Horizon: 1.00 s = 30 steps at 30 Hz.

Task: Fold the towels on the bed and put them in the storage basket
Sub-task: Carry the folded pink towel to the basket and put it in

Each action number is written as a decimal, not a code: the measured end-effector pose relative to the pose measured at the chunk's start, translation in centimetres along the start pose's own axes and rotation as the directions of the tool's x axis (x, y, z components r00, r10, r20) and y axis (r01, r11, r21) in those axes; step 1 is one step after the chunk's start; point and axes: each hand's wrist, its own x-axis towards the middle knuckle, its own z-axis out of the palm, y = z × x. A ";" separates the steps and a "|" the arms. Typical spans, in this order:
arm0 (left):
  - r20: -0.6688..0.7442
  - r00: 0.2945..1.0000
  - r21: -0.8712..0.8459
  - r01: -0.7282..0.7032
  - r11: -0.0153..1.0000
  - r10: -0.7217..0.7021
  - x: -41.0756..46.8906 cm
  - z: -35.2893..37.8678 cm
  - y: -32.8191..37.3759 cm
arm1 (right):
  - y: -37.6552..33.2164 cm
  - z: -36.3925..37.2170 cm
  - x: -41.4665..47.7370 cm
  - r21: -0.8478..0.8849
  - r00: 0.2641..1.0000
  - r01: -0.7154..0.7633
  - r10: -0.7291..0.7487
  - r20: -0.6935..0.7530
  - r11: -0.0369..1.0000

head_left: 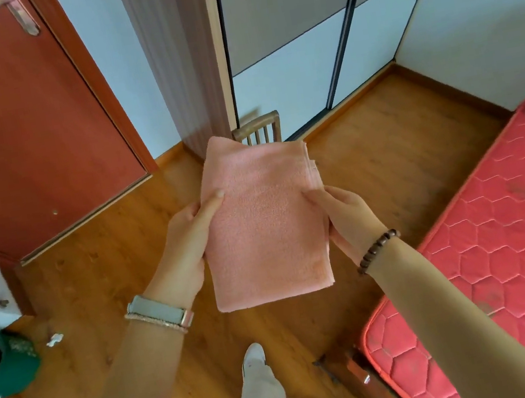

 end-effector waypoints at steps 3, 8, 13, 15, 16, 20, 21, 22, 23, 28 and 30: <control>0.080 0.997 0.048 -0.012 0.999 0.009 3.6 -0.7 2.2 | -1.2 1.7 1.9 0.053 0.998 -0.017 0.020 -0.062 0.998; 0.206 0.978 0.096 -0.006 0.995 -0.014 8.8 -0.2 4.7 | -2.2 2.7 4.2 0.113 0.986 -0.006 0.024 -0.163 0.994; 0.304 0.949 0.131 0.042 0.990 -0.081 13.2 2.7 5.3 | -2.6 1.0 5.9 0.170 0.961 -0.013 0.060 -0.270 0.985; 0.342 0.930 0.150 0.086 0.985 -0.134 14.8 4.4 5.1 | -2.6 -0.2 6.6 0.195 0.948 -0.002 0.065 -0.312 0.981; 0.353 0.922 0.164 0.103 0.981 -0.156 15.5 5.3 5.1 | -2.7 -0.8 7.0 0.205 0.942 0.002 0.067 -0.329 0.979; 0.411 0.889 0.215 0.124 0.969 -0.205 18.0 9.1 5.1 | -2.7 -3.4 8.5 0.242 0.919 0.010 0.087 -0.385 0.970; 0.436 0.877 0.225 0.114 0.968 -0.205 18.5 10.2 5.3 | -2.8 -4.2 9.1 0.256 0.914 0.012 0.093 -0.396 0.967; 0.461 0.864 0.234 0.103 0.967 -0.203 18.9 11.4 5.5 | -3.0 -5.1 9.7 0.270 0.909 0.017 0.097 -0.405 0.963; 0.477 0.856 0.243 0.092 0.966 -0.201 19.5 12.6 5.8 | -3.2 -6.0 10.3 0.280 0.906 0.022 0.100 -0.412 0.960; 0.499 0.843 0.289 0.056 0.956 -0.200 22.5 19.3 7.8 | -5.5 -10.5 13.8 0.296 0.889 0.053 0.090 -0.449 0.954; 0.507 0.839 0.297 0.045 0.954 -0.197 23.4 22.1 8.7 | -6.8 -12.6 15.1 0.284 0.882 0.062 0.081 -0.465 0.957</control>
